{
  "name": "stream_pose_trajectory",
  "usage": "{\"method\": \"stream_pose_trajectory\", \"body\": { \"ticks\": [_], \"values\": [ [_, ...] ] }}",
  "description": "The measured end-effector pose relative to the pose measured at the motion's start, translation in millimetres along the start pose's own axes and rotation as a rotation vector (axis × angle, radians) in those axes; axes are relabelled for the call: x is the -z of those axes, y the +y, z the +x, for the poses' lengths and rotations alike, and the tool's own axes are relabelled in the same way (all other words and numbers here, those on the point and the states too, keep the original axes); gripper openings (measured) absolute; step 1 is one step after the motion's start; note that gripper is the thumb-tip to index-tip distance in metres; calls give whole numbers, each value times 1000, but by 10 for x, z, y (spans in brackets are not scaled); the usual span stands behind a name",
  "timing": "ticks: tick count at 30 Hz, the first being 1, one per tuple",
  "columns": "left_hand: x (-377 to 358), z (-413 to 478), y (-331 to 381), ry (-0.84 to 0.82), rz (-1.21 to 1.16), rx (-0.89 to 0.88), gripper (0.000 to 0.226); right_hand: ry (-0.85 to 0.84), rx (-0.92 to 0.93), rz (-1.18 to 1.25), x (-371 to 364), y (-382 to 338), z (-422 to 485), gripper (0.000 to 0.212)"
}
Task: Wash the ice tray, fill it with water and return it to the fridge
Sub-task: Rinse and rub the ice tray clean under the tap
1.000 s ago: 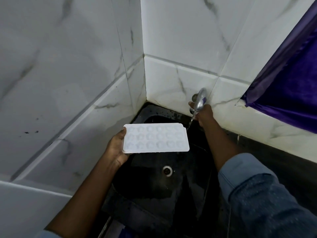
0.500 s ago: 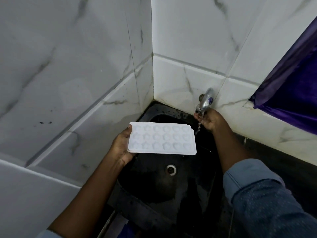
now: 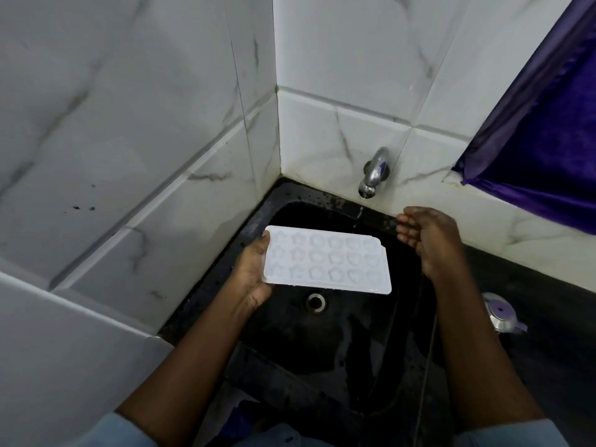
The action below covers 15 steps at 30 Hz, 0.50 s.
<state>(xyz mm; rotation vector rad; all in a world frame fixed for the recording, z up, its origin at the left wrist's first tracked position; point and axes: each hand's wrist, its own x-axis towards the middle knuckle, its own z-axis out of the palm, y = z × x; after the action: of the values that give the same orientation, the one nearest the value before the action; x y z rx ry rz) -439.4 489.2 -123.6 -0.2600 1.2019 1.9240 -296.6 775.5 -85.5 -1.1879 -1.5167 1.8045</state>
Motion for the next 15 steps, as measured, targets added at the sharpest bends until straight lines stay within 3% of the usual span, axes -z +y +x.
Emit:
{"method": "stream_pose_trajectory", "body": {
  "ticks": [5,12,15],
  "values": [
    [-211,-136,-194,2,14,-8,48,-56,251,-203,46,-185,-499,24],
    [-438,-262,-390,-53,-24,-4,42,-436,532,-696,-319,-244,-940,36],
    [-482,-278,-445,-93,-71,30,44,-519,560,-913,-531,-180,-1016,34]
  ]
}}
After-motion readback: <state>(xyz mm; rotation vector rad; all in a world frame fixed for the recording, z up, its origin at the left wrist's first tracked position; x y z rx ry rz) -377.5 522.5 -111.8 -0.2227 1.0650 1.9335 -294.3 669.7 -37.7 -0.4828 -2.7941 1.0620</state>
